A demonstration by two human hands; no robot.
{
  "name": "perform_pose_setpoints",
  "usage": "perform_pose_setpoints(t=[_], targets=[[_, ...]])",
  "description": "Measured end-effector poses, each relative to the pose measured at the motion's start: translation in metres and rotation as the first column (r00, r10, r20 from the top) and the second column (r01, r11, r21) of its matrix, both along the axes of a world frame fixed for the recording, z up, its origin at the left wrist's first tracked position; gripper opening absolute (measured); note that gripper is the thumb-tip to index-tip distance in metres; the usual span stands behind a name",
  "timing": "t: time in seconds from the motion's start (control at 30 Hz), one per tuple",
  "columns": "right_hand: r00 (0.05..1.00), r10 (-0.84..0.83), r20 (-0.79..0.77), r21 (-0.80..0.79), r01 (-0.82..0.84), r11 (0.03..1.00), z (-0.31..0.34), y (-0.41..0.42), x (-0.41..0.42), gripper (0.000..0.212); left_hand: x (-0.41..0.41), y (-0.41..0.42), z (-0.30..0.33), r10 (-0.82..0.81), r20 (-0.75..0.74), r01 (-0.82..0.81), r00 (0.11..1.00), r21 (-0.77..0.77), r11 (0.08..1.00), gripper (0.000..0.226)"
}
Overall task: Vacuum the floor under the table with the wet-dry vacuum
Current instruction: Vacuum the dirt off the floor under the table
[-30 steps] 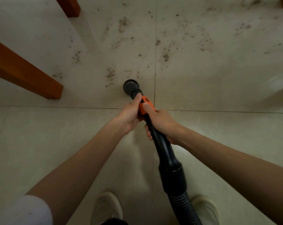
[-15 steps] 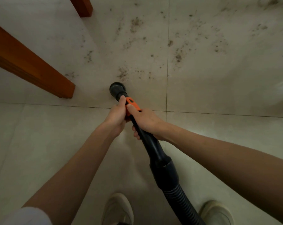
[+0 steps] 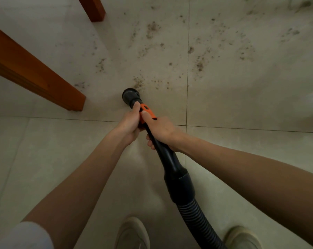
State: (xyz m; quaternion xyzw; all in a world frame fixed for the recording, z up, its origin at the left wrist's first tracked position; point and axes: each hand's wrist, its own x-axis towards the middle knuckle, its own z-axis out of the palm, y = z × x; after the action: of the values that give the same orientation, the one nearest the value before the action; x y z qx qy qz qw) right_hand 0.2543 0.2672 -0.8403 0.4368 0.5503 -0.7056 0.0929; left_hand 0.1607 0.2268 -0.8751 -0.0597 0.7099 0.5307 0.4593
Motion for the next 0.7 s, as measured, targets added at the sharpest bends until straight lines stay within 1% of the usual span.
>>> perform_pose_setpoints(t=[0.17,0.4,0.57,0.7], targets=[[1.0,-0.022,-0.001,0.001,0.022,1.0,0.0,0.008,-0.007,0.047,-0.005,0.01,0.002,-0.025,-0.012,0.025,1.0,-0.008,1.0,0.042],[0.999,-0.012,-0.037,-0.025,0.011,1.0,-0.003,0.024,-0.017,0.047,-0.02,0.024,-0.001,-0.063,0.009,0.063,0.998,0.0,0.998,0.038],[0.999,-0.018,-0.039,0.0,0.018,1.0,-0.003,0.032,-0.029,0.046,-0.029,0.034,0.002,-0.063,-0.002,0.063,0.998,0.01,0.998,0.038],[0.998,-0.028,-0.052,0.01,0.028,1.0,-0.004,0.035,-0.034,0.045,-0.036,0.04,0.005,-0.091,0.049,0.089,0.995,0.039,0.995,0.039]])
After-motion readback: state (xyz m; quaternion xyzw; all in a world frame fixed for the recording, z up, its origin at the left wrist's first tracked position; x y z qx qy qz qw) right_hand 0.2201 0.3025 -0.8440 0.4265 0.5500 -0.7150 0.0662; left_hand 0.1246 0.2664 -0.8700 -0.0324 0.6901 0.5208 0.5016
